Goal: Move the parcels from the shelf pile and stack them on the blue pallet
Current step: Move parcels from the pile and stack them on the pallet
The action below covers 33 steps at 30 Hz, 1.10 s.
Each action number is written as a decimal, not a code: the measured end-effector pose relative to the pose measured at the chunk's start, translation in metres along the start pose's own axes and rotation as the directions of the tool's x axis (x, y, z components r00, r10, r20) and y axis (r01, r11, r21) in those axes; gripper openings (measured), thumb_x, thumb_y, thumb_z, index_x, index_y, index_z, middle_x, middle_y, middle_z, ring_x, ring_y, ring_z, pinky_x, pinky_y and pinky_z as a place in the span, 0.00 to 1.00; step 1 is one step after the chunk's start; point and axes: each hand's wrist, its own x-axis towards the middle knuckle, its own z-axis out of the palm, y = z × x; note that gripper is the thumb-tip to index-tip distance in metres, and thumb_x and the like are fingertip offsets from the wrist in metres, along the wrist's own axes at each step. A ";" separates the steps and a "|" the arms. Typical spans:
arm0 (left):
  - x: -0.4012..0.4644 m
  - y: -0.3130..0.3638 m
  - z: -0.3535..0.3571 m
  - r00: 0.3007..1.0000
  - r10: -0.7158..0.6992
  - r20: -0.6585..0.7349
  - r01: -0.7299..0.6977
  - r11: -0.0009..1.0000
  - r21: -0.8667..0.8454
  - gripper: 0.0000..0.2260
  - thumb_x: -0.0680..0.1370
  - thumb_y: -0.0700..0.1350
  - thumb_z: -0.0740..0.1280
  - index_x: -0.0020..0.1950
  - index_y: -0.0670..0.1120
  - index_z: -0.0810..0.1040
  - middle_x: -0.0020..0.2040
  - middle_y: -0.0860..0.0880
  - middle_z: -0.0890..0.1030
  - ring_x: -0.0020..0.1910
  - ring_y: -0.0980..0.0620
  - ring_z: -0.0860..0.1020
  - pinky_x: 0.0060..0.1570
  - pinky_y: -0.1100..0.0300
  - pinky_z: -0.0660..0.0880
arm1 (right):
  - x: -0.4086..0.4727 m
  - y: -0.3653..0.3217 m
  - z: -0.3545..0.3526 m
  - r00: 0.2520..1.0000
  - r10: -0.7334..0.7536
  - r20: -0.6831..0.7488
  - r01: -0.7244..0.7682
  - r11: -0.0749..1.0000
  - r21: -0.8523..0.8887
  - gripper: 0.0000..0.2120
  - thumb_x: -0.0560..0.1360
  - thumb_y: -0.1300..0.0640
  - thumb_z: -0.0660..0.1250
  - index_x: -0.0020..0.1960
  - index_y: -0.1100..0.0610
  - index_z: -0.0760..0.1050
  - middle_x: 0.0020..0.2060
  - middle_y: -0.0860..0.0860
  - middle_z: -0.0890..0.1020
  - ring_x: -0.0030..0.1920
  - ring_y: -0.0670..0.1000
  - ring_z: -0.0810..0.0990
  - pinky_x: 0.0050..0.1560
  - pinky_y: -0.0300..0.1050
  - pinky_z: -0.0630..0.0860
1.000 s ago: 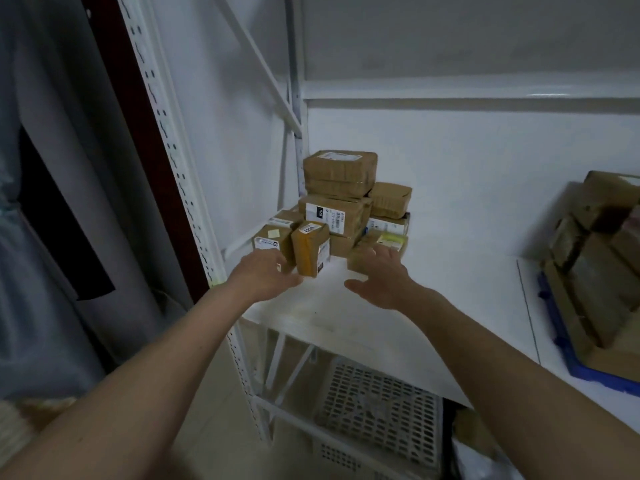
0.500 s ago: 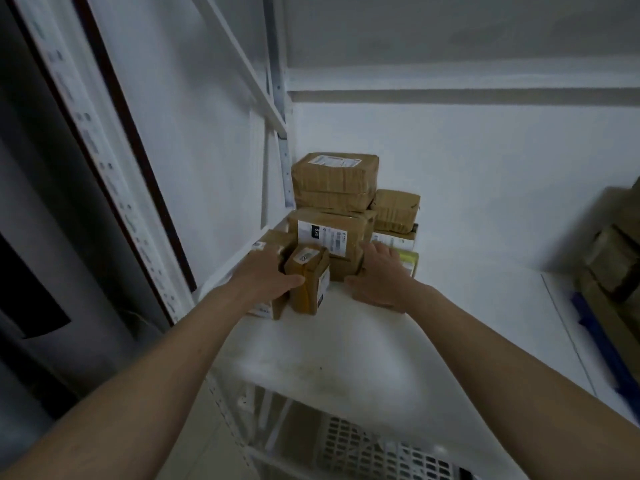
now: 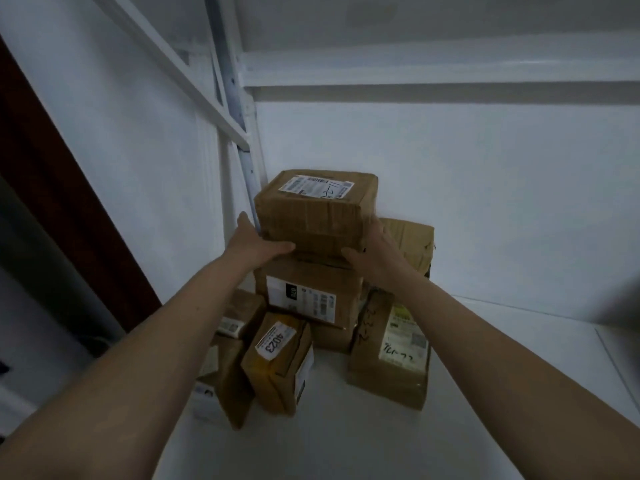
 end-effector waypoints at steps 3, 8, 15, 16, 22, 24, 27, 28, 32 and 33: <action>0.019 -0.002 0.001 0.999 -0.039 0.016 0.040 0.993 -0.112 0.53 0.66 0.50 0.79 0.79 0.46 0.45 0.77 0.45 0.58 0.74 0.45 0.61 0.69 0.52 0.62 | 0.016 0.001 0.004 0.999 0.044 0.015 -0.046 0.993 0.106 0.41 0.75 0.50 0.66 0.77 0.59 0.44 0.73 0.57 0.61 0.72 0.57 0.62 0.69 0.57 0.65; 0.019 -0.003 0.003 0.996 0.062 0.070 -0.041 0.964 -0.261 0.44 0.65 0.42 0.79 0.75 0.48 0.59 0.70 0.47 0.70 0.58 0.55 0.70 0.55 0.60 0.69 | 0.021 0.000 0.009 0.999 0.050 0.010 -0.051 0.975 0.217 0.45 0.73 0.51 0.69 0.77 0.58 0.43 0.73 0.55 0.61 0.73 0.55 0.61 0.70 0.56 0.64; -0.027 0.011 -0.008 0.966 0.252 0.062 -0.231 0.945 -0.232 0.44 0.65 0.44 0.79 0.75 0.51 0.59 0.70 0.49 0.69 0.60 0.56 0.70 0.57 0.60 0.69 | -0.032 -0.015 -0.019 0.988 0.042 -0.145 0.029 0.892 0.451 0.43 0.69 0.59 0.74 0.75 0.51 0.51 0.63 0.48 0.71 0.64 0.51 0.72 0.62 0.48 0.75; -0.038 0.014 -0.010 0.961 0.268 0.074 -0.244 0.941 -0.235 0.44 0.65 0.44 0.79 0.75 0.51 0.58 0.71 0.49 0.69 0.62 0.54 0.70 0.59 0.58 0.69 | -0.045 -0.020 -0.023 0.983 0.045 -0.177 0.040 0.891 0.452 0.43 0.69 0.60 0.74 0.74 0.52 0.52 0.61 0.47 0.71 0.63 0.50 0.72 0.59 0.44 0.75; -0.119 0.014 -0.021 0.938 0.320 0.136 -0.282 0.929 -0.239 0.35 0.68 0.43 0.77 0.70 0.50 0.65 0.60 0.56 0.72 0.56 0.56 0.72 0.54 0.61 0.68 | -0.137 -0.041 -0.035 0.968 0.107 -0.227 0.012 0.883 0.469 0.39 0.70 0.64 0.73 0.73 0.55 0.53 0.64 0.54 0.71 0.64 0.54 0.72 0.64 0.55 0.73; -0.147 0.010 -0.022 0.923 0.360 0.137 -0.320 0.915 -0.245 0.25 0.69 0.43 0.76 0.61 0.53 0.69 0.52 0.58 0.74 0.48 0.59 0.74 0.46 0.65 0.69 | -0.170 -0.043 -0.036 0.957 0.141 -0.252 -0.017 0.899 0.437 0.39 0.70 0.62 0.72 0.73 0.55 0.53 0.65 0.54 0.72 0.64 0.54 0.73 0.64 0.53 0.73; -0.181 0.009 -0.018 0.905 0.391 0.167 -0.332 0.896 -0.295 0.25 0.70 0.42 0.75 0.62 0.49 0.67 0.55 0.53 0.75 0.49 0.56 0.75 0.45 0.64 0.71 | -0.219 -0.042 -0.042 0.939 0.181 -0.292 -0.038 0.899 0.437 0.38 0.71 0.62 0.72 0.73 0.55 0.54 0.64 0.52 0.73 0.63 0.53 0.74 0.62 0.53 0.74; -0.193 0.011 -0.016 0.897 0.399 0.192 -0.331 0.892 -0.308 0.25 0.71 0.42 0.75 0.61 0.50 0.66 0.57 0.52 0.75 0.51 0.54 0.76 0.47 0.63 0.73 | -0.236 -0.041 -0.045 0.931 0.196 -0.309 -0.041 0.896 0.442 0.38 0.71 0.62 0.72 0.73 0.54 0.54 0.63 0.51 0.74 0.63 0.53 0.75 0.60 0.51 0.76; -0.232 0.033 0.000 0.859 0.416 0.298 -0.314 0.889 -0.333 0.24 0.71 0.43 0.75 0.61 0.50 0.65 0.60 0.49 0.76 0.56 0.50 0.76 0.54 0.53 0.76 | -0.299 -0.041 -0.072 0.890 0.217 -0.401 -0.024 0.901 0.433 0.37 0.70 0.60 0.73 0.72 0.53 0.56 0.57 0.45 0.75 0.56 0.44 0.76 0.42 0.28 0.76; -0.241 0.041 0.005 0.847 0.430 0.313 -0.318 0.881 -0.350 0.24 0.71 0.43 0.75 0.60 0.49 0.65 0.59 0.49 0.76 0.53 0.52 0.77 0.50 0.56 0.76 | -0.312 -0.040 -0.080 0.875 0.225 -0.429 -0.024 0.905 0.426 0.37 0.70 0.60 0.73 0.72 0.53 0.56 0.59 0.46 0.75 0.56 0.44 0.76 0.45 0.30 0.76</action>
